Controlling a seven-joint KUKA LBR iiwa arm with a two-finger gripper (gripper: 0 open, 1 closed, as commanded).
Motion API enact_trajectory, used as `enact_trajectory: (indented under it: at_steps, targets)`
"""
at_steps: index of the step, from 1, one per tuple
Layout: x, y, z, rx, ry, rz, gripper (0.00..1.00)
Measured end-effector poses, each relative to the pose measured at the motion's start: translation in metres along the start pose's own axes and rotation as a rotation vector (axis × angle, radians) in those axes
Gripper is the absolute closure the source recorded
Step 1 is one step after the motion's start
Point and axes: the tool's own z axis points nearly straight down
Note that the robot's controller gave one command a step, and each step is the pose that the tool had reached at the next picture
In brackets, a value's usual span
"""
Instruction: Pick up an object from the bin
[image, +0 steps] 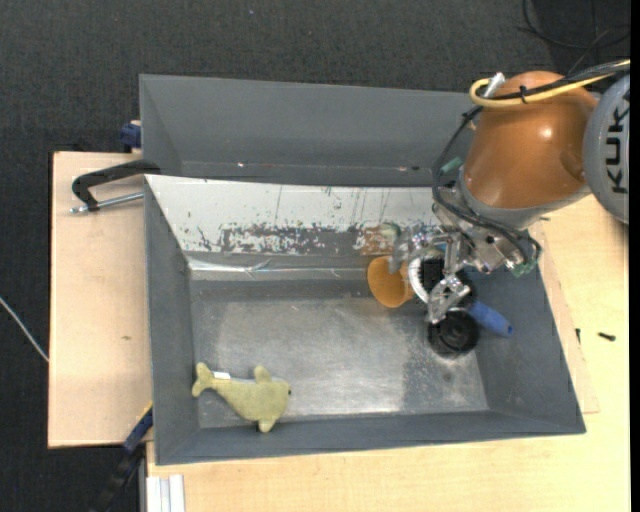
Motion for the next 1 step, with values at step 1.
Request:
enact_trajectory:
  at_steps: [1]
  targets:
    - [0.068, -0.012, -0.1288, -0.001, 0.002, -0.346, 1.0]
